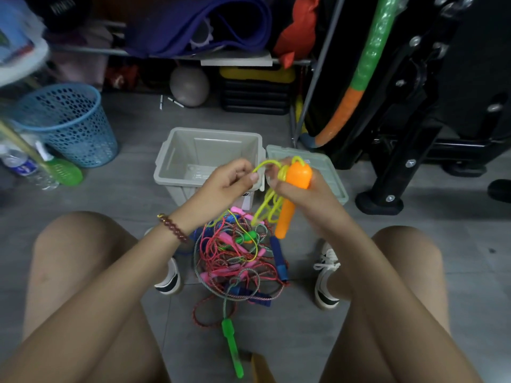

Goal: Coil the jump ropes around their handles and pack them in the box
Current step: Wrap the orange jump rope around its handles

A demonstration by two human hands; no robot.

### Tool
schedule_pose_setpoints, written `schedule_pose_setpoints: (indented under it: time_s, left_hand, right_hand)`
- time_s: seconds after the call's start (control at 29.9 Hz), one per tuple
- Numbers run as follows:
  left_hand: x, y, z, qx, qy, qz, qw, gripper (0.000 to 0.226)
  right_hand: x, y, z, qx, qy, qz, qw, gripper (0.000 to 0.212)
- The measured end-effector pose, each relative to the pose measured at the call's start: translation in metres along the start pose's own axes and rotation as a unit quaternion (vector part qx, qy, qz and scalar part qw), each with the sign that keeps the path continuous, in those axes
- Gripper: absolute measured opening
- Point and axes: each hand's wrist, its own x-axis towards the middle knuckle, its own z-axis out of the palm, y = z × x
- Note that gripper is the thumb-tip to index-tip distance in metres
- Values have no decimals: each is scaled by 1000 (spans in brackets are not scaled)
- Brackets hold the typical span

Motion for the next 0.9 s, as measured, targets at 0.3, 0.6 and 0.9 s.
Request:
schedule_pose_setpoints:
  time_s: [0.3,0.6,0.9]
  left_hand:
    - [-13,-86,-20,143,-43,-159,976,38]
    - [-4,-34,-16,14,49,-99,994,23]
    - [5,9,13,-21,75,8,997,29]
  right_hand:
    - [-2,-19,-17,266,61,-59,960,10]
    - [-3,-22,-43,-184,306,-87,930,21]
    - [-6,-5,-10,-206,25,-48,977,50]
